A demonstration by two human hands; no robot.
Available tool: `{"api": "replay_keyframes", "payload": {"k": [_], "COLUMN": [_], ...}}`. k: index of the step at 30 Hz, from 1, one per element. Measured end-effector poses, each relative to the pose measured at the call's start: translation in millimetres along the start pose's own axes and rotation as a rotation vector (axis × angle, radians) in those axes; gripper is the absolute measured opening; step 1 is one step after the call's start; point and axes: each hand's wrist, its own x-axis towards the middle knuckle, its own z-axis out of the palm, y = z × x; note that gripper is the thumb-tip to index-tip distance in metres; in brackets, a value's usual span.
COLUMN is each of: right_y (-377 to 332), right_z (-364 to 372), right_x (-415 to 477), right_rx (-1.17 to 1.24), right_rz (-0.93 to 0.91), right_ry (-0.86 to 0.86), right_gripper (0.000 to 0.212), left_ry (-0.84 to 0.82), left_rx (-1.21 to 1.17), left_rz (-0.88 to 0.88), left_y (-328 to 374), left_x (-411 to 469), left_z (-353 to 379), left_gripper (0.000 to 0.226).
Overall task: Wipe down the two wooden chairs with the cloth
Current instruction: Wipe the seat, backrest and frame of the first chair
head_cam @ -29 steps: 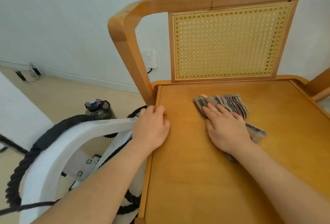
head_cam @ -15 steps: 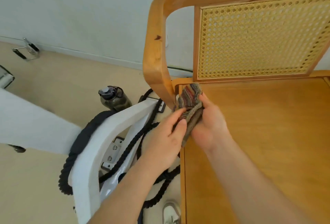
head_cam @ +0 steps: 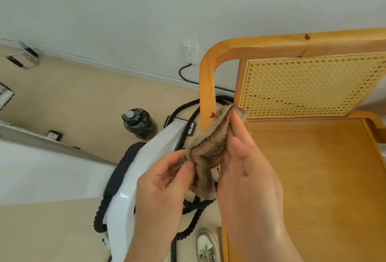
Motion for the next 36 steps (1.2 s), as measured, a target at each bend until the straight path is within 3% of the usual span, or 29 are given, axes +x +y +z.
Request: {"api": "replay_keyframes", "payload": {"k": [5,9,15,18,22,28,30,33,36], "right_y": [14.3,6.1,-8.8,-9.8,-22.2,-43.2,-48.2,-46.0,-46.7], "right_z": [12.2,23.6,33.1,16.7,5.1,-8.4,-17.3,-19.5,-13.1], "right_x": [26.2,70.3,106.8,69.3,58.6,105.9,127.2,141.0,151.5], "right_rx": [-0.867,-1.068,-0.995,-1.048,-1.339,-1.118,-0.972,-0.735,-0.799], "right_rz": [-0.166,-0.078,-0.007,-0.021,0.058,0.097,0.174,0.176,0.097], "right_ry": [-0.013,0.087,0.113,-0.053,-0.307,-0.506,-0.577,-0.536,-0.456], "right_gripper": [0.072,0.065,0.044,0.033,0.063,0.080,0.079,0.076,0.079], "left_ry": [0.050,-0.029,-0.052,-0.169,-0.258,-0.199,-0.152,-0.088,-0.093], "left_rx": [0.041,0.082,0.291,0.179,0.131,0.351,0.442,0.687,0.849], "left_rz": [0.029,-0.015,0.133,-0.032,-0.206,-0.312,-0.257,-0.128,-0.027], "left_y": [10.0,15.8,21.6,28.5,44.0,50.4,53.3,58.5,63.7], "left_x": [23.3,49.6,70.1,64.6,63.4,106.0,124.9,159.3,203.9], "left_z": [3.3,11.7,22.9,22.1,25.2,56.2,68.8,85.0,99.5], "left_gripper": [0.028,0.034,0.058,0.057,0.032,0.019,0.024,0.039,0.040]}}
